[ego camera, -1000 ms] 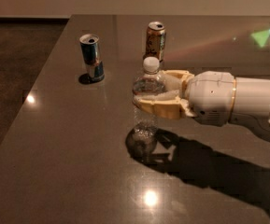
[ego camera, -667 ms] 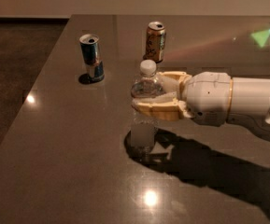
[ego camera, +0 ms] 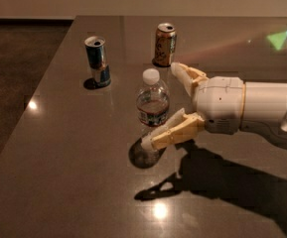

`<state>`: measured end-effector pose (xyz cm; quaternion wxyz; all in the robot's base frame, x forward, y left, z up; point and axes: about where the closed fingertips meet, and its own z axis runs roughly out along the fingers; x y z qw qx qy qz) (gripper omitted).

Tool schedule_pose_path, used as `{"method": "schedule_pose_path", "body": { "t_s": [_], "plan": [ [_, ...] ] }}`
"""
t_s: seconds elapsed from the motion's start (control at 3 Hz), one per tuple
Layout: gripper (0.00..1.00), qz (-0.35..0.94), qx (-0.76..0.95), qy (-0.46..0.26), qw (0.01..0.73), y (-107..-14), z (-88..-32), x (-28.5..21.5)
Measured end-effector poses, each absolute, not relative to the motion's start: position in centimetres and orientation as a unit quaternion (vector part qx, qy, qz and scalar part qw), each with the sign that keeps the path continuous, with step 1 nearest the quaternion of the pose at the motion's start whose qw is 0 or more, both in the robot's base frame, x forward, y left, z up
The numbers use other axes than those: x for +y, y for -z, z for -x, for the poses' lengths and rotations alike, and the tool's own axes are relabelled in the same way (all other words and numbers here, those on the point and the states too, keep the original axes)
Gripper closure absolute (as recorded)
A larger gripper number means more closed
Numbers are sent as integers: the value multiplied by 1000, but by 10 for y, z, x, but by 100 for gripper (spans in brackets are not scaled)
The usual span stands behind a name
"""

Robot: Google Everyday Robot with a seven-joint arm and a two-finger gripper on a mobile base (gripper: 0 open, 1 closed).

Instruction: Place water bottle upright

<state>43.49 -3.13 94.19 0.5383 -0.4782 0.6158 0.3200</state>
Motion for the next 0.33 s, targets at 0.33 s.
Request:
{"method": "schedule_pose_path", "body": {
  "t_s": [0.33],
  "plan": [
    [0, 478, 616, -320, 538, -942, -435, -31]
  ]
}}
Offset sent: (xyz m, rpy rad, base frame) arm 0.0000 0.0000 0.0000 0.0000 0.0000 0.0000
